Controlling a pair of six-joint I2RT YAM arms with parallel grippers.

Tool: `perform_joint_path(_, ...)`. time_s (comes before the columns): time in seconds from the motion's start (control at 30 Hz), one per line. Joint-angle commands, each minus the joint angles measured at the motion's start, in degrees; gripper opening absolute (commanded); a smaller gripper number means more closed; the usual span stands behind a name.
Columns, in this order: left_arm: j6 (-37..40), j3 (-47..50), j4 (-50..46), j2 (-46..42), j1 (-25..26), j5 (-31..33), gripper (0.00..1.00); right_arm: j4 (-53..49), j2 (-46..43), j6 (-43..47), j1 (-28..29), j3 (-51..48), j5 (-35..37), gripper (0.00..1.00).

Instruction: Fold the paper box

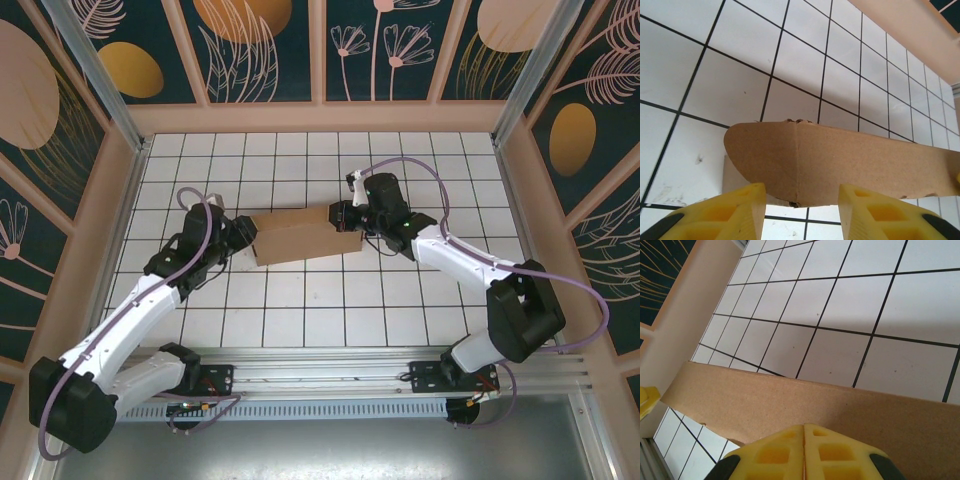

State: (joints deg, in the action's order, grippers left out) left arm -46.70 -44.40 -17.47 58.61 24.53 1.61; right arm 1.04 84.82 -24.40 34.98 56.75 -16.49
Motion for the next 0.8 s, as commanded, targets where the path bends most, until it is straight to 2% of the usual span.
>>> perform_joint_path(0.0,3.88,-3.67,-5.15,0.19,0.17,1.22,0.42,-7.67,2.44,-0.91,0.83,-0.44,1.02,0.1)
perform_joint_path(0.17,7.29,-6.92,-8.73,0.7,0.18,2.95,0.43,-7.73,2.61,-1.0,0.81,-0.14,0.76,0.1)
perform_joint_path(0.33,6.98,-6.54,-5.58,3.17,0.16,1.24,0.45,-7.2,2.99,-1.21,0.92,-0.14,0.32,0.1)
perform_joint_path(0.43,7.3,-6.99,-3.46,6.11,0.17,1.68,0.57,-6.99,3.16,-1.28,1.01,-0.31,0.08,0.1)
perform_joint_path(0.5,7.32,-7.04,-1.68,7.87,0.07,1.07,0.6,-6.95,3.35,-1.35,1.14,-0.17,-0.12,0.1)
perform_joint_path(0.77,5.67,-4.99,3.52,11.44,0.07,-1.59,0.58,-6.96,3.67,-1.26,1.23,0.07,-0.21,0.1)
